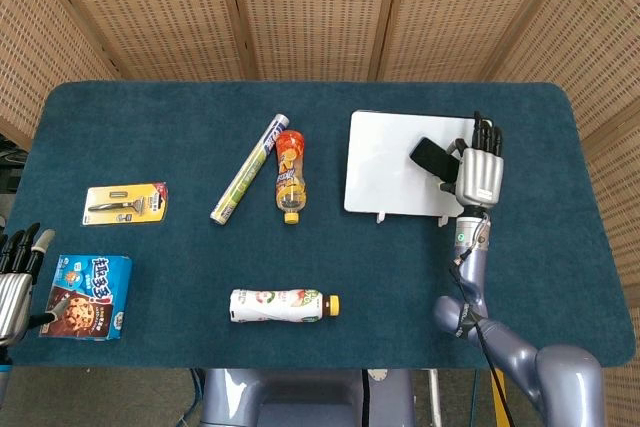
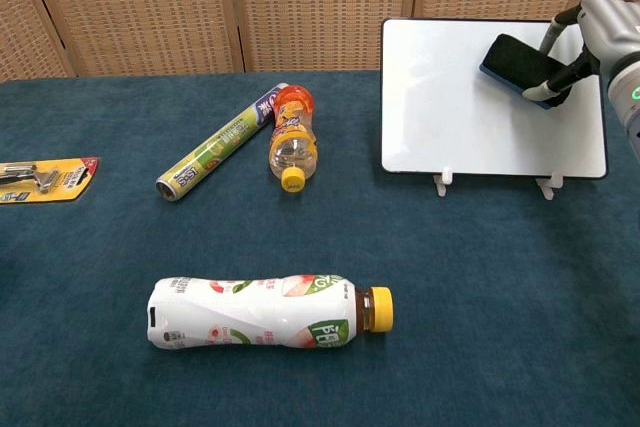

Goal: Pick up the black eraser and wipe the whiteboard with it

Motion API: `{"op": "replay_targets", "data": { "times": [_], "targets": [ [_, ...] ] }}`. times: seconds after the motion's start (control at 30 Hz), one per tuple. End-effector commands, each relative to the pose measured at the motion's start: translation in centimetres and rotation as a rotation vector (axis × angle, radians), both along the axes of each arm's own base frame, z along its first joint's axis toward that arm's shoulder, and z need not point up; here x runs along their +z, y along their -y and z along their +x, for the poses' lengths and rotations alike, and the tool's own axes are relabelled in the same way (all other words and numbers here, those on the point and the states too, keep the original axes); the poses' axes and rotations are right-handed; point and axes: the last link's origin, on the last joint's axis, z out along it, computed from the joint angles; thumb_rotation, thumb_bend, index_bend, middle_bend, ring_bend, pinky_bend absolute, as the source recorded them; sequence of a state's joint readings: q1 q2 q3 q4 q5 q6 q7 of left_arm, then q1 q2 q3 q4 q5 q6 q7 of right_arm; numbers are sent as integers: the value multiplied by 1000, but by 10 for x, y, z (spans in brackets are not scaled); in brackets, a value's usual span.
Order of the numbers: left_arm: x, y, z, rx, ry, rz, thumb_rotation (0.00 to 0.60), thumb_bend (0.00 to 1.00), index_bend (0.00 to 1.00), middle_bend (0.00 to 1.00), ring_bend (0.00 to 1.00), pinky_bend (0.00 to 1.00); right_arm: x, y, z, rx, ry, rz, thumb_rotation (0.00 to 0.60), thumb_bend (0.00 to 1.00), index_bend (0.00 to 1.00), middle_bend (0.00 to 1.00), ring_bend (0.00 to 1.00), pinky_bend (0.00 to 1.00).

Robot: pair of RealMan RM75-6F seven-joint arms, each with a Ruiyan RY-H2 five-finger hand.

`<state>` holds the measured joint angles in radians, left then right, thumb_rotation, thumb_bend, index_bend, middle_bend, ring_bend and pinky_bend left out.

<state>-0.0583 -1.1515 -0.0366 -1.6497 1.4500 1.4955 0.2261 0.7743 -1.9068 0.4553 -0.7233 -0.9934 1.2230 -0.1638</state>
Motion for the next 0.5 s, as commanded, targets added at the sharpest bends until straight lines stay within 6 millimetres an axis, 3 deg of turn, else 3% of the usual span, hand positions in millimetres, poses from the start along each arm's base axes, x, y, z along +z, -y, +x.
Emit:
{"op": "replay_targets", "data": {
  "times": [0.03, 0.5],
  "targets": [
    [0, 0, 0, 2, 1, -2, 600, 38, 0, 0, 0, 0, -1, 1, -1, -7, 5, 5, 600, 104, 528, 17, 0, 0],
    [-1, -1, 0, 10, 8, -5, 600, 38, 0, 0, 0, 0, 1, 9, -5, -25, -5, 1, 600, 102, 528, 17, 0, 0]
  ]
}}
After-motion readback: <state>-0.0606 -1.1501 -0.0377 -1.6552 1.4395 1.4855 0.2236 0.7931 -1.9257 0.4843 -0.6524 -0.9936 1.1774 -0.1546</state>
